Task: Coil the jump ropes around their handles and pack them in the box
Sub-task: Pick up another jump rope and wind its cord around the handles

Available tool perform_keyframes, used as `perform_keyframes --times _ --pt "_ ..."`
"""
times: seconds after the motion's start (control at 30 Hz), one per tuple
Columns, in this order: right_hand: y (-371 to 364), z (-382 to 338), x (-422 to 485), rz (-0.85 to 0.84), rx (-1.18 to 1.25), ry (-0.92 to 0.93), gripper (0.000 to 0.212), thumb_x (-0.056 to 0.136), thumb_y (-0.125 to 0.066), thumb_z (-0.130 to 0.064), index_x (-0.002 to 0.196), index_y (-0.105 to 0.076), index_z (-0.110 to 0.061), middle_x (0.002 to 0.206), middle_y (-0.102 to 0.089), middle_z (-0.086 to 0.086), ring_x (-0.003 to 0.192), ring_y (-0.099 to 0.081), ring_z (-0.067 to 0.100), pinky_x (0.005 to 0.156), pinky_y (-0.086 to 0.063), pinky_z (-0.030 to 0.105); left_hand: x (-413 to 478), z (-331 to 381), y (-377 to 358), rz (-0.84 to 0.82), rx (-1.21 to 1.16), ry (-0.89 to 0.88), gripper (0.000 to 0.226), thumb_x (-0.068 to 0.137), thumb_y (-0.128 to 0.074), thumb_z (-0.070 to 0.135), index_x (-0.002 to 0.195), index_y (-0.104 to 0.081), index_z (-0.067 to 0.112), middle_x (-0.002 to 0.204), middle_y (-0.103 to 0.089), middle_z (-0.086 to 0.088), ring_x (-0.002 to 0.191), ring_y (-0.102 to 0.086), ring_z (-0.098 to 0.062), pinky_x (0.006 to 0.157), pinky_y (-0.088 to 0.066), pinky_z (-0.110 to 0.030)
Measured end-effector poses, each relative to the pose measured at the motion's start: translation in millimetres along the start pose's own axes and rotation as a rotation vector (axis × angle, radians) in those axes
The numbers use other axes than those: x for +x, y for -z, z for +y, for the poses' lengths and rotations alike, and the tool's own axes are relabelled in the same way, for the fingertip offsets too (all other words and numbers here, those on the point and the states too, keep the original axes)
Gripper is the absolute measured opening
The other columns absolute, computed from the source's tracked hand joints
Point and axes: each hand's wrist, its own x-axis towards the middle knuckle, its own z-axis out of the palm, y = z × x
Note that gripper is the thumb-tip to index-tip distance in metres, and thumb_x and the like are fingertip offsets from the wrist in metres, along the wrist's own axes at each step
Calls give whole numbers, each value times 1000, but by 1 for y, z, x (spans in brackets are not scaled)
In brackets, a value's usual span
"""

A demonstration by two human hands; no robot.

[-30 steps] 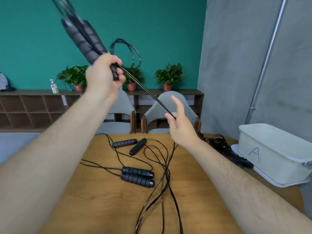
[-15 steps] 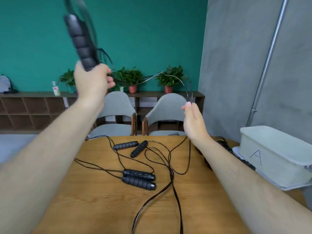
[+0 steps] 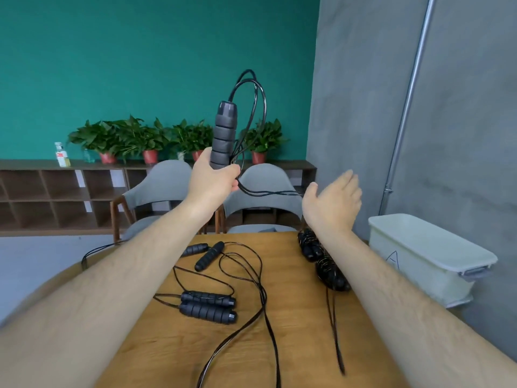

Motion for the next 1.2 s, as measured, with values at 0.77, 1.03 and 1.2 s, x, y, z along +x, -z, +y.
perform_keyframes --times 0.77,1.03,1.2 --pt "-4 -27 -20 -481 1056 41 45 95 -37 -60 127 -61 -37 123 -66 -15 116 -60 3 100 -46 30 10 -39 27 -151 905 -457 40 87 -72 20 119 -48 18 106 -62 -5 91 -60 -27 72 -52 -43" --pt "-12 -28 -32 -582 748 269 64 95 -61 -51 151 -32 -38 111 -60 -10 88 -71 12 85 -58 29 20 -38 49 -137 1330 -760 59 70 -82 11 121 -53 8 100 -58 -11 86 -57 -34 70 -52 -50" --pt "-22 -29 -33 -583 600 364 31 102 -51 -43 130 -57 -30 96 -65 -13 81 -61 1 72 -46 18 15 -38 63 -266 1238 -838 82 77 -67 72 131 -54 10 105 -60 -7 93 -58 -25 80 -53 -41"
